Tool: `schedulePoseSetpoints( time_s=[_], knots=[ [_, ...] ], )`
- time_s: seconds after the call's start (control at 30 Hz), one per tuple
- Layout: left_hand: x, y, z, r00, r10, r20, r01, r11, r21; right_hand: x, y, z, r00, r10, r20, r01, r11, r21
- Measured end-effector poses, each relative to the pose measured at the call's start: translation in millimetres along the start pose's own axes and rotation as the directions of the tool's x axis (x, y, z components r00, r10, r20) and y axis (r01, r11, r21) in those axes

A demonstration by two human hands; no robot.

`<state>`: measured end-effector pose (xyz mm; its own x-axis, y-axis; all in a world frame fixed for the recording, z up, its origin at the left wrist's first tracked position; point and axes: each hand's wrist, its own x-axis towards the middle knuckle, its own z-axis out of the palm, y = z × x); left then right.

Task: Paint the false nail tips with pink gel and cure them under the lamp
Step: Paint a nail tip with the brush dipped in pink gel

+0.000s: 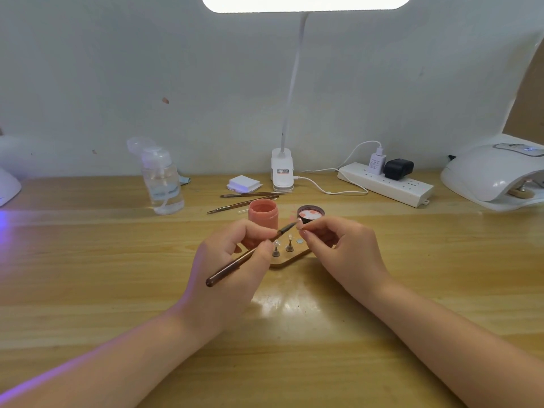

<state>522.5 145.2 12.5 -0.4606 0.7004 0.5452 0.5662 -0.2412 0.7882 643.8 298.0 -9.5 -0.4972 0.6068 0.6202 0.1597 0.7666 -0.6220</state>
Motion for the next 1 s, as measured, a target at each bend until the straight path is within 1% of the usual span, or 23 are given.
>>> schedulePoseSetpoints(
  time_s=[0.13,0.23,0.33,0.43,0.5,0.63,0.73,0.87,1.0],
  knots=[
    [0.8,-1.3,0.9,0.998,-0.015,0.053,0.011,0.998,0.062,-0.5,-0.3,1.2,0.999,-0.032,-0.005,0.032,0.999,-0.040],
    [0.1,-1.4,-1.7,1.000,-0.014,0.022,0.012,0.998,0.058,-1.1,-0.2,1.6,0.998,-0.060,-0.012,0.059,0.995,-0.077],
    [0.1,-0.4,-1.8,1.000,-0.013,-0.004,0.013,0.999,0.052,-1.0,-0.6,1.6,0.998,-0.062,-0.027,0.060,0.995,-0.075],
    [0.8,-1.6,-0.6,0.998,-0.027,0.055,0.023,0.997,0.072,-0.7,-1.6,1.8,0.997,-0.076,-0.022,0.074,0.994,-0.084],
    [0.3,-2.0,-0.8,0.998,-0.022,0.061,0.017,0.997,0.074,-0.7,-2.1,1.6,0.997,-0.075,-0.019,0.074,0.994,-0.081],
    [0.5,-1.2,-0.8,0.999,-0.032,-0.016,0.032,0.999,-0.032,-1.1,-2.5,0.8,0.999,-0.021,-0.025,0.020,1.000,-0.019],
    [1.6,-2.0,2.3,0.996,-0.091,-0.007,0.089,0.986,-0.139,-1.2,-3.9,0.1,1.000,0.001,-0.016,-0.001,1.000,0.020],
    [2.2,-2.6,2.1,0.995,-0.101,0.007,0.101,0.979,-0.180,-1.2,-4.4,-1.3,1.000,0.023,0.012,-0.023,0.999,0.037],
    [3.2,-4.5,1.1,0.992,-0.113,-0.051,0.099,0.971,-0.216,-0.8,-4.6,-2.0,0.998,0.056,0.021,-0.057,0.996,0.076]
  ],
)
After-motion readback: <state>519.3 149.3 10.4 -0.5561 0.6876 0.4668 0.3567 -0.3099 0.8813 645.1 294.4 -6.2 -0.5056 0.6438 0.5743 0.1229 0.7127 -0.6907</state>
